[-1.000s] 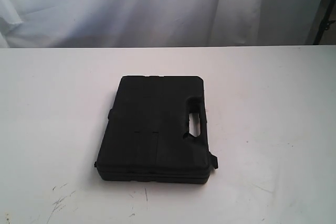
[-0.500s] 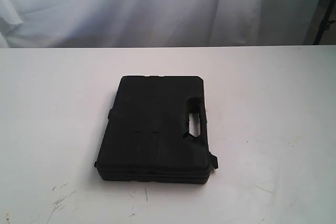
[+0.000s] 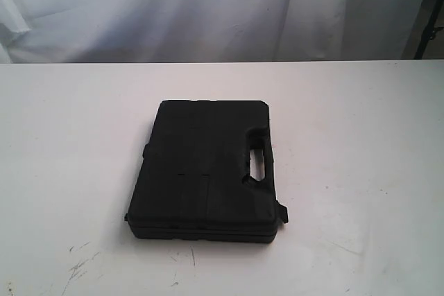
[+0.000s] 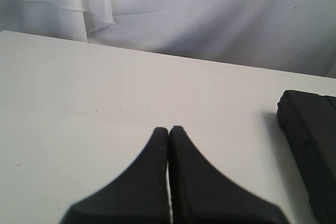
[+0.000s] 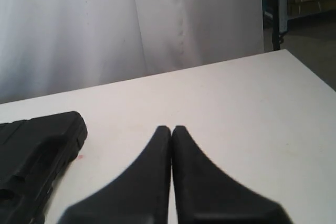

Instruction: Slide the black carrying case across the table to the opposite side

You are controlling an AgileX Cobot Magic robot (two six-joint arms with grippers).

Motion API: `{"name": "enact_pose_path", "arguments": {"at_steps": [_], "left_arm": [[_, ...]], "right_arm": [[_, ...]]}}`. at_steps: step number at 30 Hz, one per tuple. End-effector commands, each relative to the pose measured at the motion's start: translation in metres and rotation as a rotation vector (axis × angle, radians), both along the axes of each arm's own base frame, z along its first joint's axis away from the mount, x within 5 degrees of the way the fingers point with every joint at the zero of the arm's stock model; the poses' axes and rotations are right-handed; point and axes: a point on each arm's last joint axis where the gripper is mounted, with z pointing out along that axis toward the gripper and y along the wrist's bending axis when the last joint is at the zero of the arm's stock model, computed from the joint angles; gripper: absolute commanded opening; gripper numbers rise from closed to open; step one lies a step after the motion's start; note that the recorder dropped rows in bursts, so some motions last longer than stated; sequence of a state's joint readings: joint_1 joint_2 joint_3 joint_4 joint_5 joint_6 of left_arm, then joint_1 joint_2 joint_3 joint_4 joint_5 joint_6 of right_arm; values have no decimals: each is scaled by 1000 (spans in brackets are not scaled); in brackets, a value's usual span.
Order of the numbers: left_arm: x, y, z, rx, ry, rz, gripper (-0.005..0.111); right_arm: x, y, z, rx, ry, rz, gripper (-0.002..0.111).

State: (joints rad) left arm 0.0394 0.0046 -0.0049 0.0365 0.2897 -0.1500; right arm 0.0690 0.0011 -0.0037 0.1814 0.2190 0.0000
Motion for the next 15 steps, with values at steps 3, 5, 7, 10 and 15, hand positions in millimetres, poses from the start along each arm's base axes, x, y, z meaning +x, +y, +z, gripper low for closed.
{"name": "enact_pose_path", "arguments": {"at_steps": [3,5,7,10,15], "left_arm": [[0,0,-1,-1,-5,3,0],[0,0,-1,-1,-5,3,0],[0,0,-1,-1,-5,3,0],[0,0,-1,-1,-5,3,0],[0,0,-1,-1,-5,3,0]], "right_arm": [[1,-1,6,-21,-77,-10,0],[1,-2,10,-16,-118,-17,0],[1,-3,15,-11,-182,-29,0],[0,-4,23,-3,-268,-44,0],[-2,-7,35,30,-398,-69,0]]}}
